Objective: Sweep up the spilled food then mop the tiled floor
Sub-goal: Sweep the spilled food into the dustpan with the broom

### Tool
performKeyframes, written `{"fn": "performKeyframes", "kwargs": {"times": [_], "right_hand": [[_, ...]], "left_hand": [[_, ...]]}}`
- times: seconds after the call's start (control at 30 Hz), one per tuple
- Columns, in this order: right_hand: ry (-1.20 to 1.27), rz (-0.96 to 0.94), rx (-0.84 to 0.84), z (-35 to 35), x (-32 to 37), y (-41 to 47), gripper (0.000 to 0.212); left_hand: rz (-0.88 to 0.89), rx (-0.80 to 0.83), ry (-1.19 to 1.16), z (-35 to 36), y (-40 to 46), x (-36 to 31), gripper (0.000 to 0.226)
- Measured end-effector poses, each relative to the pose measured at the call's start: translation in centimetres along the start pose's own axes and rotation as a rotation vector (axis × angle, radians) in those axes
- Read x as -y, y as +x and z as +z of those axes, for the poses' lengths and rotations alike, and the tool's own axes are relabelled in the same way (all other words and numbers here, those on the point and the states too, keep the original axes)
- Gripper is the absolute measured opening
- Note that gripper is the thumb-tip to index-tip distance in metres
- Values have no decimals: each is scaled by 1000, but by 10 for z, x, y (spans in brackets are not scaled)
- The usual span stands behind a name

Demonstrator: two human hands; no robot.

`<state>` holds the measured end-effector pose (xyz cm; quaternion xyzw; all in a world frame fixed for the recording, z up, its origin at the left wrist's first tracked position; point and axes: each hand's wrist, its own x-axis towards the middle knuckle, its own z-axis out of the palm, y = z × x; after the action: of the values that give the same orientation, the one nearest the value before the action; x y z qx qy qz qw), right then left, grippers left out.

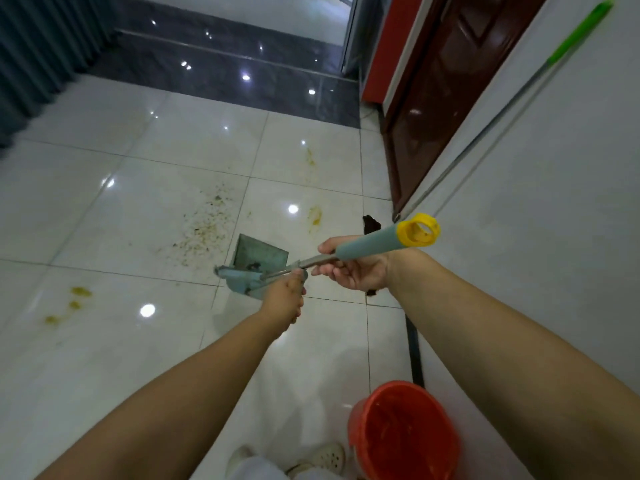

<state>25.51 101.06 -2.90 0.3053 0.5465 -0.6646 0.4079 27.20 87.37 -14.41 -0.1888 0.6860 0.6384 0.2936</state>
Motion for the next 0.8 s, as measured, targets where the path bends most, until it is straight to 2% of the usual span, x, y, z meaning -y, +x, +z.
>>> {"fn": "performKeyframes", "kwargs": {"times": [0.2, 0.37, 0.57, 0.67, 0.8], "right_hand": [[104, -27, 32, 53, 6, 8, 28], [93, -36, 62, 96, 5, 16, 31], [105, -50, 106, 137, 0, 27, 28], [27, -89, 61, 160, -8, 32, 21], [-11, -130, 18, 191, -19, 47, 12]], "left_hand": [[0, 2, -10, -50, -2, -14, 49], [28, -39, -12, -88, -8, -10, 50], [14, -149, -38, -127, -17, -4, 52], [21, -207, -39, -149, -20, -3, 56], [48, -413, 72, -191, -24, 4, 62]]}}
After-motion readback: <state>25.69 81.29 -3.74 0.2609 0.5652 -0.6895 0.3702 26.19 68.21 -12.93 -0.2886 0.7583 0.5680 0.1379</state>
